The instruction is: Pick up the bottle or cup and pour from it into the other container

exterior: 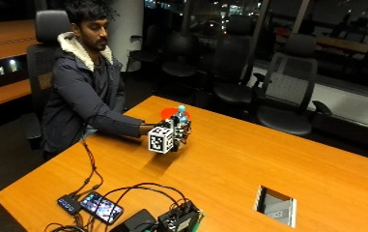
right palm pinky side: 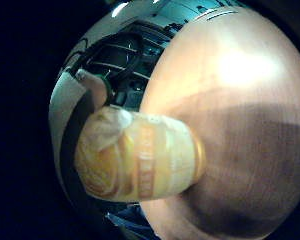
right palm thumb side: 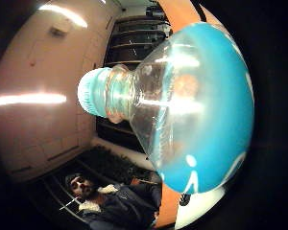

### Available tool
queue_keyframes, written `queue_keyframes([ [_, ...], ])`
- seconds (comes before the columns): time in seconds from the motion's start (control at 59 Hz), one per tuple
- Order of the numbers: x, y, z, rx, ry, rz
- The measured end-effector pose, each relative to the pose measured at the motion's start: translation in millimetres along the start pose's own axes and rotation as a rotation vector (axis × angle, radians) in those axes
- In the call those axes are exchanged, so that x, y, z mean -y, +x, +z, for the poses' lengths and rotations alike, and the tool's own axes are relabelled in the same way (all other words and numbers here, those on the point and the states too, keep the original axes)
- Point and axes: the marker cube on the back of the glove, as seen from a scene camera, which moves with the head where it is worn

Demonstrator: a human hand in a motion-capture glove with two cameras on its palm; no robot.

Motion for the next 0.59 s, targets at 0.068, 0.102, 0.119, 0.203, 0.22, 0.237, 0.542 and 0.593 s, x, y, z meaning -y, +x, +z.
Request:
queue_keyframes([
  [0.068, 9.8, -24.9, -0.2, 0.106, 0.109, -0.015],
  [0.102, 7.8, -33.3, -2.9, 0.108, 0.113, -0.028],
  [0.119, 6.6, -37.8, -4.3, 0.105, 0.114, -0.035],
  [0.203, 1.8, -64.5, -13.1, 0.082, 0.122, -0.075],
  [0.22, 1.0, -71.0, -15.8, 0.079, 0.123, -0.08],
  [0.237, 0.2, -77.6, -18.6, 0.075, 0.124, -0.086],
  [0.542, -29.9, -158.5, -4.1, -0.335, 0.121, -0.154],
  [0.593, -38.9, -163.4, 2.8, -0.465, 0.097, -0.143],
])
